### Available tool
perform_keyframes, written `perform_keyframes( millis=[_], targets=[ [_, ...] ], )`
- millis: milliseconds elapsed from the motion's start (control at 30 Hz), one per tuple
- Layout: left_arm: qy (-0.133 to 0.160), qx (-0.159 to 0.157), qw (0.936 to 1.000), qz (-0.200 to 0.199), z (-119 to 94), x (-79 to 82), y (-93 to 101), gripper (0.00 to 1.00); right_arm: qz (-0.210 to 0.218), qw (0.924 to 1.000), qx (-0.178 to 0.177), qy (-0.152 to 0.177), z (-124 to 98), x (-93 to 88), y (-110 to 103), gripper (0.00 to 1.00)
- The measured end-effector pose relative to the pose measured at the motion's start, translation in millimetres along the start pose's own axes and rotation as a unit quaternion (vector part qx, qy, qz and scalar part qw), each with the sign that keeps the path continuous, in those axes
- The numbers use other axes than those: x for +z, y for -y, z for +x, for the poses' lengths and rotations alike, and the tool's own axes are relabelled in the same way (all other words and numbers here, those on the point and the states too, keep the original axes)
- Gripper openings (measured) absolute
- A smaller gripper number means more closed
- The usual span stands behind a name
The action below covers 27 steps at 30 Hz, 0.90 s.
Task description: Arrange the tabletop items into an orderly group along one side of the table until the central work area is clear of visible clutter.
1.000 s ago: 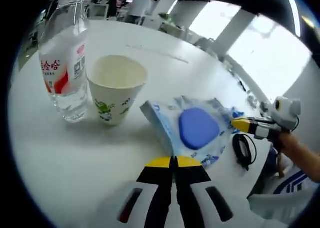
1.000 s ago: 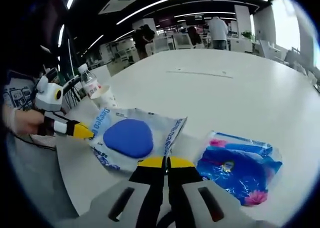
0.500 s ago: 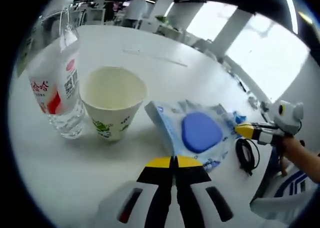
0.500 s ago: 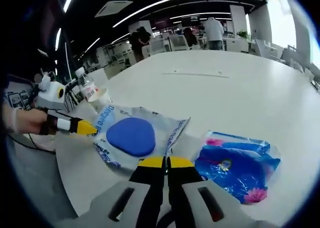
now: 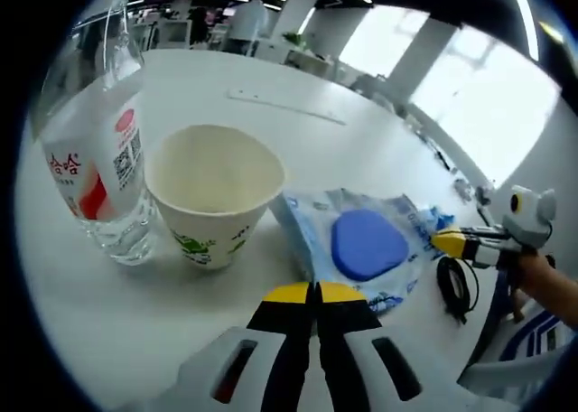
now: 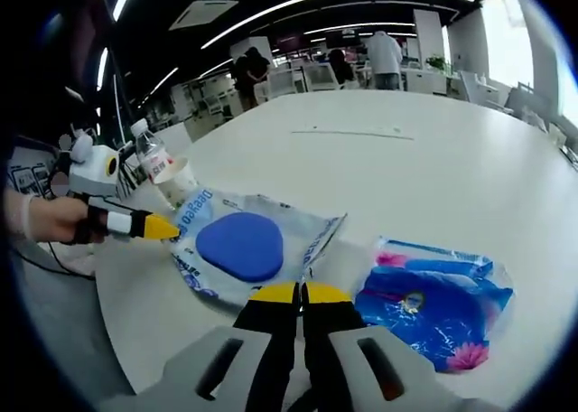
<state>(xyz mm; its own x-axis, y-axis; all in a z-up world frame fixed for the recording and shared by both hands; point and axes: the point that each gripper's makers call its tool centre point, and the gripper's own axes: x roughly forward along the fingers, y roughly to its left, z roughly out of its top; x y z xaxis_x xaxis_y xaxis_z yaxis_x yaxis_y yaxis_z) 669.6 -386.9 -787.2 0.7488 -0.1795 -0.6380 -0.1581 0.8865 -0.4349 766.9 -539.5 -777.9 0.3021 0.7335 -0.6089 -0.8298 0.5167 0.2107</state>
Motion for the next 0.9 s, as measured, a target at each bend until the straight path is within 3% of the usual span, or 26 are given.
perform_keyframes(
  millis=[667, 900],
  targets=[
    [0.015, 0.009, 0.9994, -0.029, 12.5, 1.8, -8.8, 0.0, 0.015, 0.9998, -0.006, -0.012, 9.3, -12.3, 5.4, 0.0],
    [0.018, 0.009, 0.9992, -0.034, 13.8, 2.2, -11.3, 0.0, 0.0, 0.9998, -0.01, -0.018, 10.2, -13.9, 7.5, 0.0]
  ],
)
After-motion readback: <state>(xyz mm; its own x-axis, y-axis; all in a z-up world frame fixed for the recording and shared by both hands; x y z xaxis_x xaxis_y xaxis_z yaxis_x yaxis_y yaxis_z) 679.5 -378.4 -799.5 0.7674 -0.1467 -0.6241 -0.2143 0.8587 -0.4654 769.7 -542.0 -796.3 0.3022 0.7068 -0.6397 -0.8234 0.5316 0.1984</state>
